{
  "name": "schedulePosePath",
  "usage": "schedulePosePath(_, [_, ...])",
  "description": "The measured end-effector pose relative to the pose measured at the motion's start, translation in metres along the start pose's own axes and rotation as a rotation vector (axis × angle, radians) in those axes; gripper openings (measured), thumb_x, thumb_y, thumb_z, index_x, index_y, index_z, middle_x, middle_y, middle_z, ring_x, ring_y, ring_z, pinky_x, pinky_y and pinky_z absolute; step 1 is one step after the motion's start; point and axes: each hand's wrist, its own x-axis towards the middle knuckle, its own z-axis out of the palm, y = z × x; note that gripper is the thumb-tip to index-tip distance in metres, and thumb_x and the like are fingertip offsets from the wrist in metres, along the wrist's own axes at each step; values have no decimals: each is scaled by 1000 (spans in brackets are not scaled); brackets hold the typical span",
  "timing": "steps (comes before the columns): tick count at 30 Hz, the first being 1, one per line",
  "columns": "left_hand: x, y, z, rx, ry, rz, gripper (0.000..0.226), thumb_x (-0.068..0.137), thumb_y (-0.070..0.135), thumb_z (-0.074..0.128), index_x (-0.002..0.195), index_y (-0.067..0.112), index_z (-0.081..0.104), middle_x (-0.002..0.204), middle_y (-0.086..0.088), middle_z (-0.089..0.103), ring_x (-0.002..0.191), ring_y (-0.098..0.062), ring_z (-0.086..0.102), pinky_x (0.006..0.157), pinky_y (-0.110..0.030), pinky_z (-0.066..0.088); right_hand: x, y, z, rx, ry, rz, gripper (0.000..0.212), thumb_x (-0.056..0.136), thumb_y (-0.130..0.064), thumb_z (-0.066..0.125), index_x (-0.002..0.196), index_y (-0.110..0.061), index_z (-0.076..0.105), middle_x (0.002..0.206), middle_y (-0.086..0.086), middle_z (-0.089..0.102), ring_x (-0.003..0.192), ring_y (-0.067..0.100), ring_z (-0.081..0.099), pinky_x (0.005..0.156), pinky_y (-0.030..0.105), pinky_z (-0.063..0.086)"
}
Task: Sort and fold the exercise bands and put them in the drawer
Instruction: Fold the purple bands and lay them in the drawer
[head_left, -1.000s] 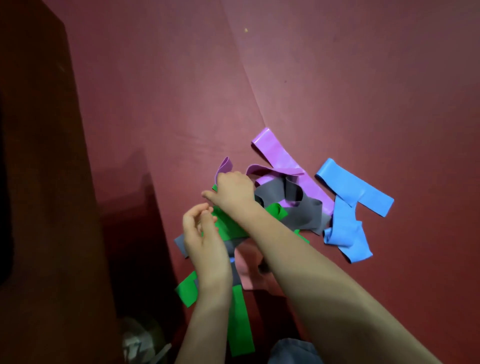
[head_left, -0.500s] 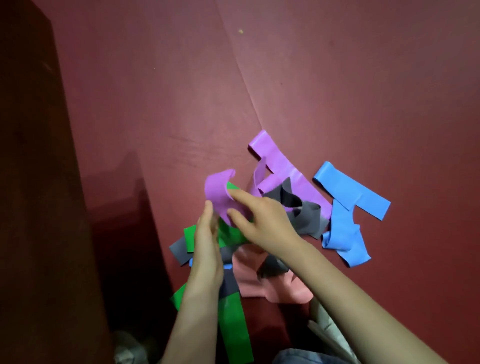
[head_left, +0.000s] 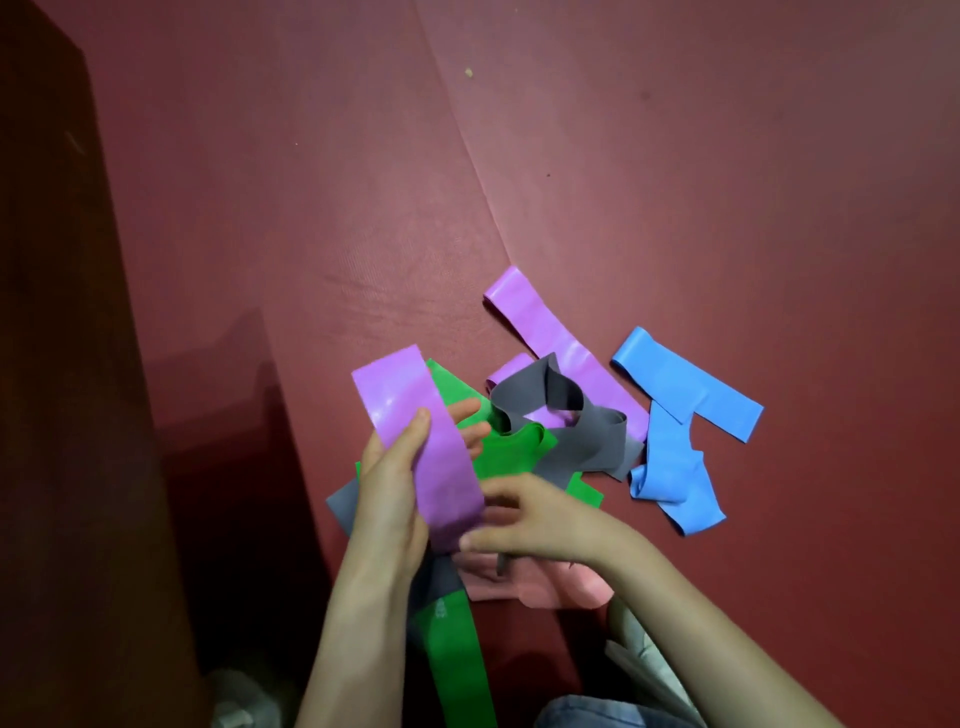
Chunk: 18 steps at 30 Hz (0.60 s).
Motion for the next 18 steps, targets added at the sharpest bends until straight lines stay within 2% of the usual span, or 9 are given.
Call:
schedulePosePath(3, [0, -1, 0, 71, -4, 22, 26, 91, 6, 37, 81, 8, 61, 65, 4, 73, 55, -11, 67, 54, -20, 54, -8, 22, 11, -22, -36, 107, 6, 87, -11, 59, 85, -10, 64, 64, -8, 59, 57, 1, 47, 59, 21, 38])
schedulePosePath(5, [2, -6, 0, 105, -18, 17, 23, 91, 8, 38, 87, 7, 61, 69, 5, 74, 59, -12, 69, 58, -23, 55, -13, 27, 18, -32, -29, 178, 15, 90, -15, 56, 75, -20, 56, 46, -14, 48, 43, -2, 37, 47, 17, 31])
schedulePosePath(8, [2, -18, -2, 118, -28, -41, 30, 93, 20, 38, 85, 10, 65, 75, 6, 75, 64, -14, 70, 66, -38, 56, -17, 24, 21, -52, -104, 306, 20, 92, -16, 51, 73, -21, 47, 33, -11, 51, 32, 1, 48, 39, 16, 41])
schedulePosePath(10, [3, -25, -3, 98, -22, -100, 36, 93, 28, 38, 79, 16, 68, 74, 5, 75, 66, -14, 70, 64, -48, 56, -14, 20, 21, -179, -77, 353, 22, 90, -20, 52, 70, -22, 43, 56, 1, 67, 53, 17, 64, 55, 32, 50])
schedulePosePath(12, [5, -32, -6, 123, 0, -90, 29, 93, 27, 39, 86, 17, 65, 72, 9, 74, 66, -9, 70, 63, -38, 57, -9, 15, 16, -626, -34, 348, 13, 88, -26, 54, 94, -15, 50, 103, 19, 65, 95, 34, 61, 77, 39, 47])
schedulePosePath(13, [6, -35, -6, 122, 15, -89, 25, 93, 25, 40, 89, 16, 63, 70, 9, 74, 64, -6, 69, 63, -31, 57, -5, 12, 14, -836, 22, 335, 25, 89, -26, 51, 109, -12, 47, 115, 20, 60, 104, 36, 57, 80, 39, 45])
schedulePosePath(14, [7, -38, -9, 107, 33, -102, 24, 93, 22, 40, 89, 15, 63, 66, 7, 73, 61, -5, 68, 61, -24, 57, 1, 8, 11, -900, 132, 298, 30, 90, -23, 47, 117, -10, 44, 117, 20, 58, 105, 37, 56, 79, 40, 44])
schedulePosePath(17, [9, -45, -16, 44, 62, -151, 27, 92, 19, 40, 86, 13, 66, 65, 3, 73, 60, -7, 68, 57, -17, 54, 25, -17, -5, -590, 626, 34, 27, 87, -11, 44, 113, -8, 51, 108, 17, 62, 99, 35, 57, 79, 40, 43])
schedulePosePath(18, [9, -47, -18, 39, 83, -165, 28, 92, 19, 41, 86, 13, 66, 66, 3, 73, 61, -8, 68, 58, -17, 54, 36, -21, -15, -520, 729, -39, 27, 86, -7, 44, 111, -6, 54, 108, 17, 61, 101, 34, 56, 83, 40, 42])
